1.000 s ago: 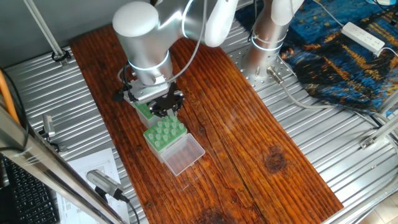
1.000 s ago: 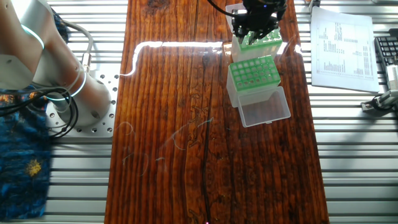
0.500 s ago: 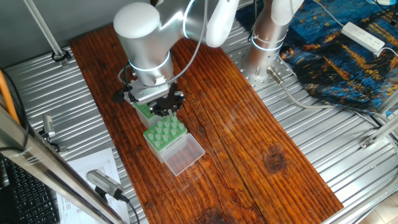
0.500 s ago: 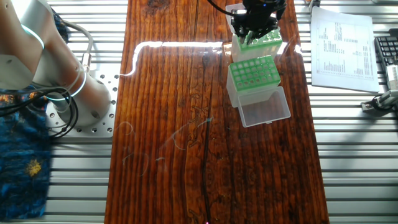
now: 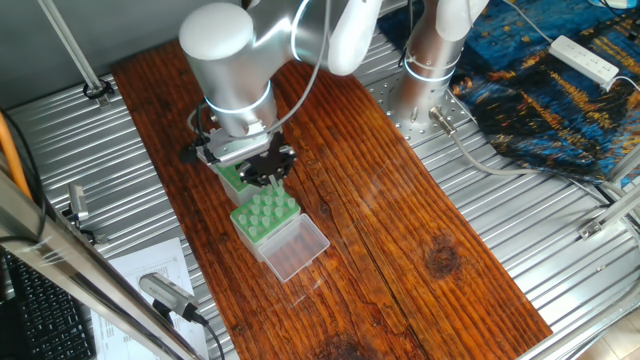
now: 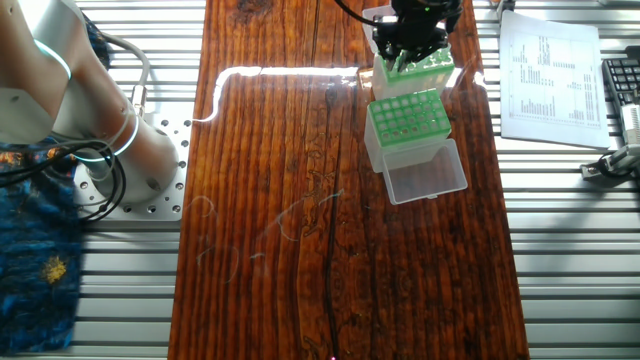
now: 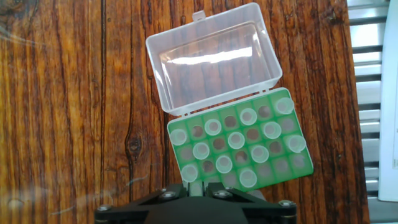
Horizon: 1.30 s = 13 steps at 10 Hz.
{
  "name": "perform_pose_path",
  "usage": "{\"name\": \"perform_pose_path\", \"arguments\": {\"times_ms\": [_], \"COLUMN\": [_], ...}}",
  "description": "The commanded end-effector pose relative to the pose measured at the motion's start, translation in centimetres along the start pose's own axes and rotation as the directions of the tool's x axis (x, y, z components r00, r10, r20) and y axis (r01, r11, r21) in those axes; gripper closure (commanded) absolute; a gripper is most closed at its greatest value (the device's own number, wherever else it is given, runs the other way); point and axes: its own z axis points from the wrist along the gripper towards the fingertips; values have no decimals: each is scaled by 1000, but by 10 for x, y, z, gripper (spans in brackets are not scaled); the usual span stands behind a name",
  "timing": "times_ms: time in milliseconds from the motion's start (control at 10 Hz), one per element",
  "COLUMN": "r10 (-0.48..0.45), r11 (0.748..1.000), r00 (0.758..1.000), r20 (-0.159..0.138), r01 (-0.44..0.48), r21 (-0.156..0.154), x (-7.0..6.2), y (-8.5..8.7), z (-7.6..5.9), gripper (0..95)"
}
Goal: Transfer all large pipette tips from one holder to another
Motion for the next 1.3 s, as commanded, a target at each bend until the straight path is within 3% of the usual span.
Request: {"name": "perform_pose_path", "arguments": {"times_ms": [100, 1300], "r10": [-1, -38], "r11": [1000, 999], "r00": [1000, 999], "r20": [0, -4], "r01": [1, 38], "r21": [-2, -11], "x": [1, 4], "y": [1, 12], "z": [-4, -40], "gripper": [950, 950]}}
